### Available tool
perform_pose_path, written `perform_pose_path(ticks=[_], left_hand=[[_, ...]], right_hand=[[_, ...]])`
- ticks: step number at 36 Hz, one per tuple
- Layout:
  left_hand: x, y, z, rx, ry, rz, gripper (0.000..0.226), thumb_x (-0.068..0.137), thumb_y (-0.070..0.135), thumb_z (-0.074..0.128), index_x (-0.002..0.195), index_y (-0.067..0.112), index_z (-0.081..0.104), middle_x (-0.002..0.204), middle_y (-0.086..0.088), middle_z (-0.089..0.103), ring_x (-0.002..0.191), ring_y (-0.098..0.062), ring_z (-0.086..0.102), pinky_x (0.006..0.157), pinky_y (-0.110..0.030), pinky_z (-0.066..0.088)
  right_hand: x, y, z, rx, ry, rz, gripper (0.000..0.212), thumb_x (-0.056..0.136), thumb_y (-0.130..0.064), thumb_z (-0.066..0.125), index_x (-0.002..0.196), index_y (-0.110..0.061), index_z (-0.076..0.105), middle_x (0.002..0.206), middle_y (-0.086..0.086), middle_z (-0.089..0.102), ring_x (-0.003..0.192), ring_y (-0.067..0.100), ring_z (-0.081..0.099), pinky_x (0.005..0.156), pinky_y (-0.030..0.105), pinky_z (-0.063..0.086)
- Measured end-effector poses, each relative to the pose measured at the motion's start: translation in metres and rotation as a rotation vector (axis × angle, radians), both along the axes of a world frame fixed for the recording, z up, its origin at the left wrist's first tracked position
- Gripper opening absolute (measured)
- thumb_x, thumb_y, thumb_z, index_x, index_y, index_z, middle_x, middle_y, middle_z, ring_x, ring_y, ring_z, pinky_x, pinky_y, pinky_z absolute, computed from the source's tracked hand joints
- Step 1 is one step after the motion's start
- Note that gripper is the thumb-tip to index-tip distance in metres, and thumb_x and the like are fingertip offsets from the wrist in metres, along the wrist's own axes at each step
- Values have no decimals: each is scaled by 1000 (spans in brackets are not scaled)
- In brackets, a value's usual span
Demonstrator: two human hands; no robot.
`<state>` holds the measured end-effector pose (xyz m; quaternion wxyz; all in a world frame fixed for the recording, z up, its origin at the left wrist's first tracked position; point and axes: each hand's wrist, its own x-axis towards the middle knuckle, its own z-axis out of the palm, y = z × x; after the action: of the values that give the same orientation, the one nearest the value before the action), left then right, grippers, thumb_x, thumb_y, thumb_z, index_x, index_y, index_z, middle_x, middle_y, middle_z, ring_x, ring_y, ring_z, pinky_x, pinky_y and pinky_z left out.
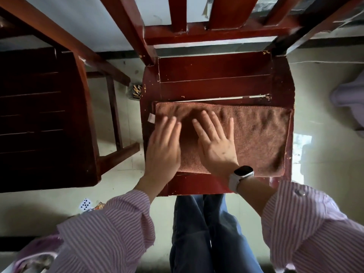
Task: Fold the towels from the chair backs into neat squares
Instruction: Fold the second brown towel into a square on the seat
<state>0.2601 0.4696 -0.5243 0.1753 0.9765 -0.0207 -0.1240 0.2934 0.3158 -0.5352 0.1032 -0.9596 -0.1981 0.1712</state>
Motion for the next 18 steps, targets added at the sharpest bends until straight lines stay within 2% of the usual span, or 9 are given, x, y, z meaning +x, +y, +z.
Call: perform_pose_path(ticks=[3,7,12,18], left_hand=[[17,-10,-20,53,-1,-104,46,93,19,40,137,6,36,147,-12,35,139,-28,25,113,-44,20],[28,-7,-40,198,16,-160,53,93,35,33,142,16,28,151,-8,27,140,-27,19,114,-47,11],[21,17,-44,277,51,-72,60,91,51,26,145,28,15,155,-7,14,143,-28,7,112,-55,1],[17,30,-41,294,112,-16,67,90,54,23,146,21,10,155,-8,7,143,-29,5,112,-58,3]], right_hand=[[10,-2,-10,-5,12,-139,53,87,-27,30,140,-18,36,149,13,30,139,33,24,107,62,6],[13,-13,-28,-57,-37,-56,54,89,-35,31,142,-26,29,151,8,27,140,29,21,108,60,5],[15,-44,-33,-108,-127,-3,52,91,-40,32,143,-35,24,151,1,28,140,25,21,111,54,7],[16,-115,-29,-193,-55,-221,53,92,-39,26,144,-33,19,153,3,22,142,27,16,112,56,10]])
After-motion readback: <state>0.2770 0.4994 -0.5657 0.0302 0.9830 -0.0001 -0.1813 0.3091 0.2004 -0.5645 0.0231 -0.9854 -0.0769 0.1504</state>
